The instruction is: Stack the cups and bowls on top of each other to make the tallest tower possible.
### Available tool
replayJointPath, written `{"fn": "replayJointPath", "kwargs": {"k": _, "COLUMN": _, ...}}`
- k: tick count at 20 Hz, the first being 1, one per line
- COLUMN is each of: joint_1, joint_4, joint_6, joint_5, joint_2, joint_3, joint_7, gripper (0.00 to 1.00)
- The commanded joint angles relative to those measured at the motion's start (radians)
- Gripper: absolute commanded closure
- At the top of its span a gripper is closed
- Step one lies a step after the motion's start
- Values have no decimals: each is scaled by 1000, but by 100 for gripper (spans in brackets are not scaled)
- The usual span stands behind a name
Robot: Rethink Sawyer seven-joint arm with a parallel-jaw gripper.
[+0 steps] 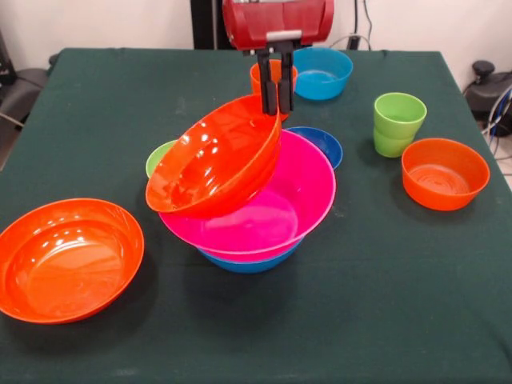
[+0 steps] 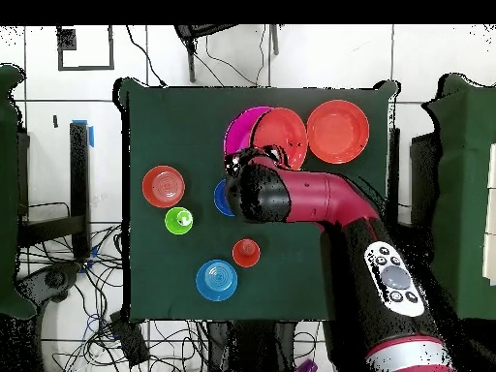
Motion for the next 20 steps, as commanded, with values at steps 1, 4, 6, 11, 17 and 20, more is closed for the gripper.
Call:
{"fn": "replayJointPath", "kwargs": {"k": 1, "joint_1": -5, "joint_4": 37, "joint_6": -35, "joint_5": -73, "joint_2": 54, "joint_3": -18, "joint_7": 77, "gripper": 100}}
{"fn": "replayJointPath", "kwargs": {"k": 4, "joint_1": -5, "joint_4": 36, "joint_6": -34, "joint_5": -75, "joint_2": 55, "joint_3": -19, "joint_7": 76, "gripper": 100}}
{"fn": "replayJointPath", "kwargs": {"k": 6, "joint_1": -2, "joint_4": 35, "joint_6": -37, "joint_5": -79, "joint_2": 55, "joint_3": -23, "joint_7": 76, "gripper": 100}}
{"fn": "replayJointPath", "kwargs": {"k": 11, "joint_1": 10, "joint_4": 28, "joint_6": -11, "joint_5": -84, "joint_2": 51, "joint_3": -34, "joint_7": 65, "gripper": 0}}
{"fn": "replayJointPath", "kwargs": {"k": 17, "joint_1": 10, "joint_4": 23, "joint_6": 3, "joint_5": -75, "joint_2": 52, "joint_3": -31, "joint_7": 62, "gripper": 0}}
{"fn": "replayJointPath", "kwargs": {"k": 20, "joint_1": 13, "joint_4": 15, "joint_6": 13, "joint_5": -71, "joint_2": 55, "joint_3": -37, "joint_7": 61, "gripper": 0}}
